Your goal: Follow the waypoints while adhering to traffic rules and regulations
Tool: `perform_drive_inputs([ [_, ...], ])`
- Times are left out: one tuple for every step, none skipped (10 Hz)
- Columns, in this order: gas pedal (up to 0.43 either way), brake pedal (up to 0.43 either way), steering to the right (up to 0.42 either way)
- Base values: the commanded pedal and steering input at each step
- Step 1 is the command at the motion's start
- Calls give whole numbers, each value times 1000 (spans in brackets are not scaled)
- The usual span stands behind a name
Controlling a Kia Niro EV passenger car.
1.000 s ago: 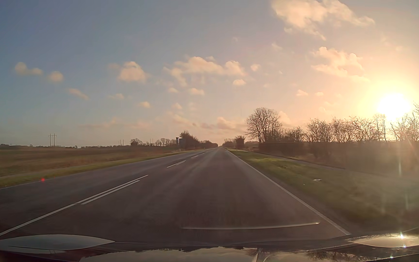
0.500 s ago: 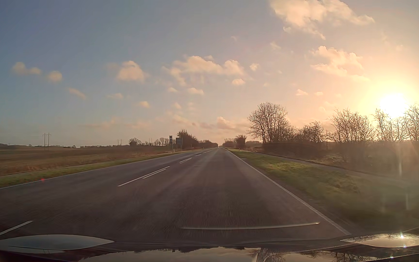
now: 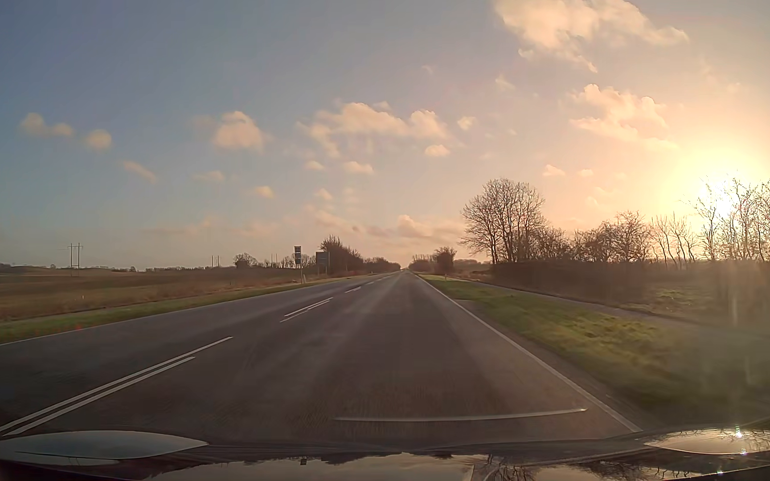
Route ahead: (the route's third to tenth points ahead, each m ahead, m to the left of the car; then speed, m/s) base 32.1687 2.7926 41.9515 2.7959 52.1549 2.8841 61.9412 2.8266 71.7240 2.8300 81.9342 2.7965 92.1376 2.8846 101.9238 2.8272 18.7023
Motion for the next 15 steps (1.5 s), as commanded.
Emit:
perform_drive_inputs([
  [260,0,2],
  [260,0,2],
  [260,0,2],
  [260,0,2],
  [260,0,2],
  [260,0,2],
  [260,0,2],
  [260,0,2],
  [280,0,2],
  [331,0,2],
  [339,0,2],
  [350,0,2],
  [350,0,2],
  [350,0,2],
  [350,0,2],
])
